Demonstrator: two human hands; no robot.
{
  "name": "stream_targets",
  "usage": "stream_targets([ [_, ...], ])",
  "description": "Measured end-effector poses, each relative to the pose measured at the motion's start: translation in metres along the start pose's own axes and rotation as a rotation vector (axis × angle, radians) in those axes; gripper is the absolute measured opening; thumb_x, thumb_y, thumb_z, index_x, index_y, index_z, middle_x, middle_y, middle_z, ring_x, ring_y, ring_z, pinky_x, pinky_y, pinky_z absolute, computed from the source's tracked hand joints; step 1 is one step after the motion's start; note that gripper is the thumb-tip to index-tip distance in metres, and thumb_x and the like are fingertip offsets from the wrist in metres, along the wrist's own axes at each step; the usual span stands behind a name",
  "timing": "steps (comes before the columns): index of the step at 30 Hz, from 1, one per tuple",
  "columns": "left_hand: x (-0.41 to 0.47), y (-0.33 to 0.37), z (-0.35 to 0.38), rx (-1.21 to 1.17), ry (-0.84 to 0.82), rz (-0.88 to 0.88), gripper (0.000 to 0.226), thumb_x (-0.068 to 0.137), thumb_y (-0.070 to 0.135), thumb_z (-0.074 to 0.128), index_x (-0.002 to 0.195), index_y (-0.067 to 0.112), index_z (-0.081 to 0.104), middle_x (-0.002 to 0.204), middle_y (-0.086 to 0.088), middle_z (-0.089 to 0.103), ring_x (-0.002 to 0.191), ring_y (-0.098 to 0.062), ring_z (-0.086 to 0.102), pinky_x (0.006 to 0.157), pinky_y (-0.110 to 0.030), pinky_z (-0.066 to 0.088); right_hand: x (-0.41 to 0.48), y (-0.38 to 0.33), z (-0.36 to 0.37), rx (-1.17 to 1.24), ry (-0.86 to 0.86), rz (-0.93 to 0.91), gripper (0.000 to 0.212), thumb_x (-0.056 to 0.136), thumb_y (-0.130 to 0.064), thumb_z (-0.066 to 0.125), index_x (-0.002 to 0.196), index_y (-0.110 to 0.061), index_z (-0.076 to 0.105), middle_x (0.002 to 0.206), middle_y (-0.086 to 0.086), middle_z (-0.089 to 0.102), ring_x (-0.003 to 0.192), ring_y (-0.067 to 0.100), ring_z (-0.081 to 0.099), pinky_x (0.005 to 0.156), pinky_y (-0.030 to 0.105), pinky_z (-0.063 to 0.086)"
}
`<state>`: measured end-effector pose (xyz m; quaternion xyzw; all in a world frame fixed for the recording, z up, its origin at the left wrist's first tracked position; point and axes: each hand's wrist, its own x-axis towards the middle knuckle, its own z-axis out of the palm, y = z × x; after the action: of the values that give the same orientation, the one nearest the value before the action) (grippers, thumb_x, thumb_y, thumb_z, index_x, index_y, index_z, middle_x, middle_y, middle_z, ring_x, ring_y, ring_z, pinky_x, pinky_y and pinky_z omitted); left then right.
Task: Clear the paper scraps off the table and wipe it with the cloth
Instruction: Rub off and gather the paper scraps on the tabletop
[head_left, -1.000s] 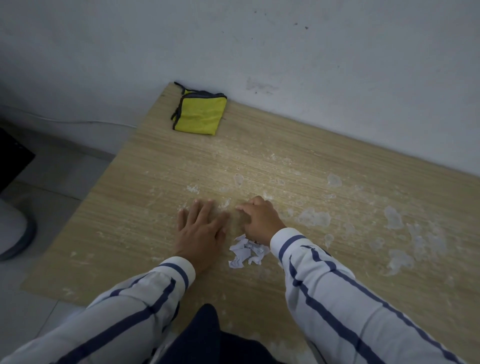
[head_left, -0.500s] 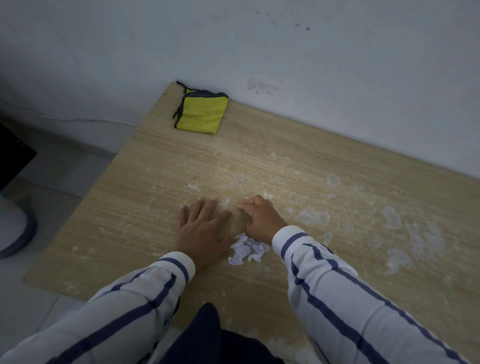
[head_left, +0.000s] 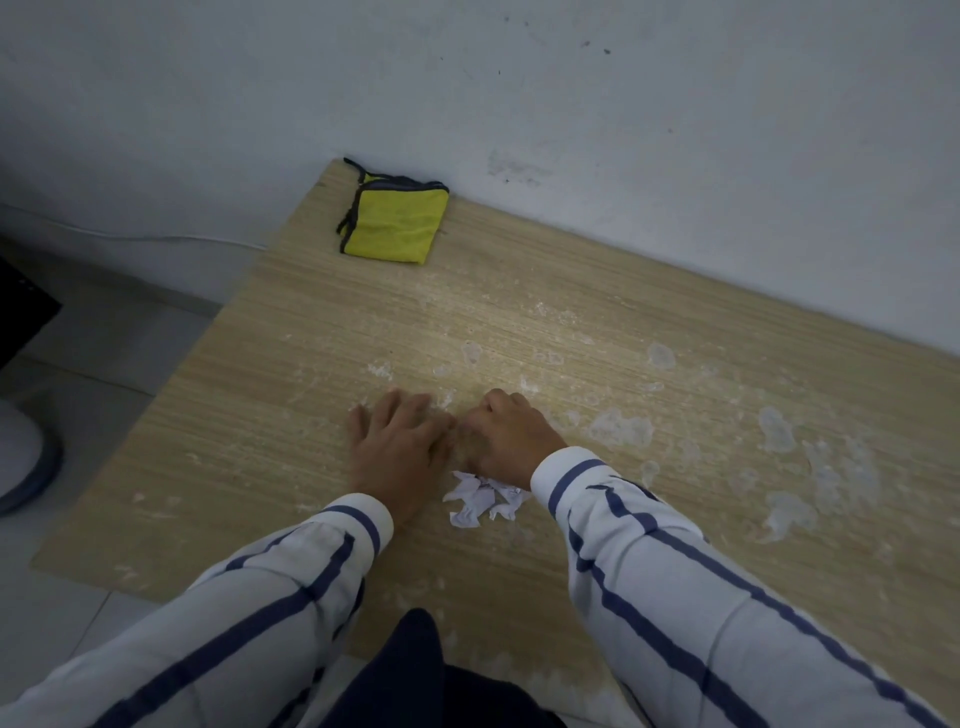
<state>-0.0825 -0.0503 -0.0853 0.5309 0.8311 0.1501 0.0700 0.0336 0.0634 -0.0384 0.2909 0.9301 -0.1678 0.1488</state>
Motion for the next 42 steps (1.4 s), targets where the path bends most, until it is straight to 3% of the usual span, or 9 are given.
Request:
stream_targets([
  [2,0.0,0.0,0.0,-0.014,0.009,0.0,0.037,0.085,0.047,0.033,0.103,0.037,0.064,0.128,0.002,0.057,0.128,-0.032,0.04,0.103,-0.06,0.021,0.001,-0.002,-0.002,-0.046,0.013,-0.03,0.04,0.085,-0.034,0.056,0.121,-0.018,0.053,0.12,0.009,0.045,0.109,0.029,0.041,0.089,0.04,0.041],
  [8,-0.001,-0.002,0.001,-0.025,-0.015,-0.003,0.028,0.085,0.034,0.047,0.108,0.036,0.064,0.131,0.002,0.055,0.131,-0.032,0.037,0.106,-0.06,0.018,0.0,-0.002,-0.002,-0.176,0.034,-0.118,0.035,0.091,-0.03,0.046,0.118,-0.01,0.055,0.112,0.014,0.052,0.099,0.033,0.048,0.081,0.043,0.046],
  [13,-0.001,0.0,-0.001,-0.033,-0.002,-0.006,0.041,0.083,0.041,0.031,0.105,0.037,0.065,0.129,0.002,0.057,0.129,-0.031,0.04,0.105,-0.061,0.021,-0.004,0.0,-0.007,-0.26,-0.026,-0.19,0.04,0.088,-0.031,0.052,0.124,-0.013,0.05,0.121,0.012,0.048,0.102,0.033,0.047,0.082,0.043,0.048],
  [19,-0.001,-0.002,0.002,-0.007,-0.018,-0.007,0.035,0.083,0.038,0.04,0.109,0.038,0.063,0.13,0.003,0.056,0.129,-0.03,0.039,0.105,-0.059,0.021,-0.002,-0.004,0.0,-0.254,0.066,-0.266,0.024,0.091,-0.013,0.049,0.11,-0.004,0.061,0.114,0.017,0.055,0.094,0.036,0.051,0.069,0.039,0.04],
  [27,0.001,0.0,0.005,0.004,-0.056,-0.008,0.046,0.091,0.036,0.032,0.134,0.03,0.046,0.147,-0.001,0.038,0.14,-0.026,0.025,0.112,-0.056,0.013,-0.001,-0.001,-0.004,-0.182,0.032,-0.261,0.025,0.09,-0.017,0.049,0.106,-0.004,0.062,0.11,0.014,0.053,0.1,0.032,0.047,0.083,0.04,0.041],
  [30,0.001,-0.001,0.008,0.013,-0.08,-0.006,0.048,0.094,0.038,0.028,0.14,0.03,0.038,0.152,-0.001,0.03,0.143,-0.026,0.018,0.113,-0.055,0.009,-0.004,-0.002,-0.002,-0.232,0.061,-0.329,0.018,0.086,-0.017,0.059,0.095,-0.004,0.067,0.103,0.016,0.058,0.09,0.034,0.052,0.07,0.039,0.044],
  [33,0.001,-0.001,0.006,0.012,-0.085,0.001,0.055,0.091,0.042,0.017,0.14,0.03,0.037,0.152,-0.002,0.03,0.143,-0.027,0.018,0.113,-0.056,0.009,-0.005,-0.005,-0.001,-0.228,0.099,-0.375,0.01,0.07,-0.013,0.076,0.072,-0.005,0.07,0.079,0.013,0.064,0.066,0.033,0.059,0.053,0.03,0.038],
  [38,0.001,-0.002,0.005,0.012,-0.107,0.003,0.048,0.096,0.037,0.027,0.143,0.031,0.033,0.155,-0.001,0.024,0.144,-0.025,0.012,0.114,-0.054,0.005,-0.002,-0.011,-0.003,-0.099,0.106,-0.226,0.024,0.091,-0.014,0.046,0.096,0.001,0.063,0.099,0.015,0.058,0.094,0.03,0.05,0.078,0.037,0.038],
  [42,0.001,-0.001,0.003,0.021,-0.124,-0.006,0.048,0.096,0.035,0.029,0.144,0.033,0.029,0.156,0.001,0.02,0.145,-0.023,0.008,0.115,-0.052,0.002,-0.001,-0.012,-0.005,0.033,0.1,-0.133,0.022,0.091,-0.015,0.041,0.08,-0.005,0.056,0.074,0.002,0.038,0.08,0.02,0.034,0.07,0.03,0.027],
])
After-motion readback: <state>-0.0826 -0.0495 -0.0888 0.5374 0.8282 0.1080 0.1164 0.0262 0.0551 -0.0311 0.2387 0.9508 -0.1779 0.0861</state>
